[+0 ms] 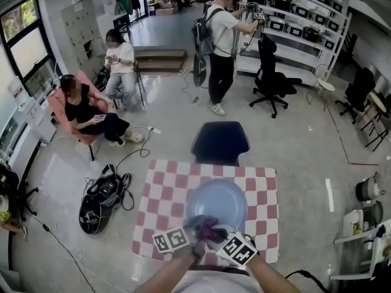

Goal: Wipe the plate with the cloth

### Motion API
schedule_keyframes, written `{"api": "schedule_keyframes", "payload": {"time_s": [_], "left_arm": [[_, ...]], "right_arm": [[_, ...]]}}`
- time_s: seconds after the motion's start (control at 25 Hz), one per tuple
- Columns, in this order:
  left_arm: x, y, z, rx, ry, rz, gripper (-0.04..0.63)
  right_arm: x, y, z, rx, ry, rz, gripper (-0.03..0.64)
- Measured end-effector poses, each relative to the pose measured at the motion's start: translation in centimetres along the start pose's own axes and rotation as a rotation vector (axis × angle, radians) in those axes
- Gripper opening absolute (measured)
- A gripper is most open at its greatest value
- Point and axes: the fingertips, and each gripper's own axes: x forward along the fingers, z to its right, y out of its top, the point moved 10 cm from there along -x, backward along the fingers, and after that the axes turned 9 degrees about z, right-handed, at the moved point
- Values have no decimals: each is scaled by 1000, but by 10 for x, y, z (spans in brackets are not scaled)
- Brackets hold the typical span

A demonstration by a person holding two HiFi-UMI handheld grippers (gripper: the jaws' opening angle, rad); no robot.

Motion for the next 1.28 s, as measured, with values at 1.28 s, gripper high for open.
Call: {"api": "schedule_keyframes", "payload": {"time_s": [1.28], "left_arm": [[-26, 0, -1, 56, -126, -165, 49]], "right_arm": [[-71, -13, 76, -34, -389, -69, 107]]}}
